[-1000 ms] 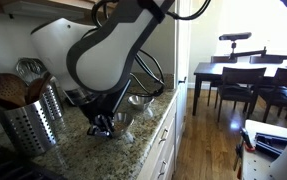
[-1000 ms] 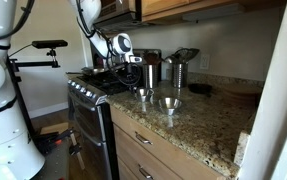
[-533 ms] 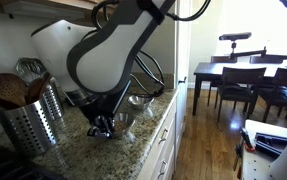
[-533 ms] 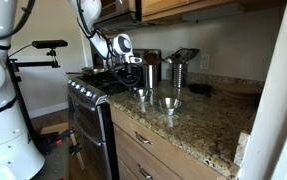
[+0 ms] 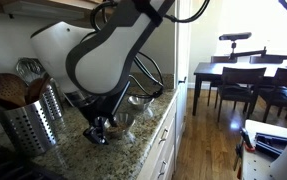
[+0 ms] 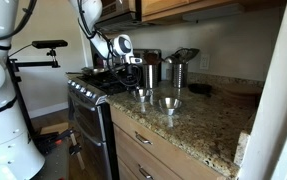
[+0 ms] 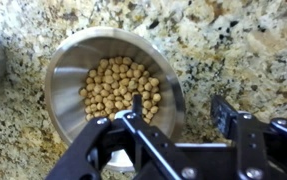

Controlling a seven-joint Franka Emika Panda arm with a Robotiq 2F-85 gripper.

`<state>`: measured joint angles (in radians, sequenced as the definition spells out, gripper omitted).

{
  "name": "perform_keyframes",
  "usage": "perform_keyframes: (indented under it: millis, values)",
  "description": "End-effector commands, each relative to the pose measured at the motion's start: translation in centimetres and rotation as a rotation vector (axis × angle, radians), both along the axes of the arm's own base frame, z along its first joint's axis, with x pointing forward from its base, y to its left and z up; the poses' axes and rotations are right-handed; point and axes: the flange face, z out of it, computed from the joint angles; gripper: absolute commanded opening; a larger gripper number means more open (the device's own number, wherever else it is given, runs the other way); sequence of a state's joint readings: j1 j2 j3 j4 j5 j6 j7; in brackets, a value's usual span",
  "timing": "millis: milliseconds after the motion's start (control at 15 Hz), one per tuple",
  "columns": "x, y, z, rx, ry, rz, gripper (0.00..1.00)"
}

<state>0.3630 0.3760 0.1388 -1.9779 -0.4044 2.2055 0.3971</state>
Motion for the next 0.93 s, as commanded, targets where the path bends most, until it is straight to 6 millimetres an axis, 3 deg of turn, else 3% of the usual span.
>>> perform_keyframes:
  millis: [0, 867]
  values:
    - [0.50, -0.25, 0.27, 0.014, -0.006, 0.003, 0.99]
    - [0.97, -0.69, -0.67, 0.015, 0.008, 0.000, 1.00]
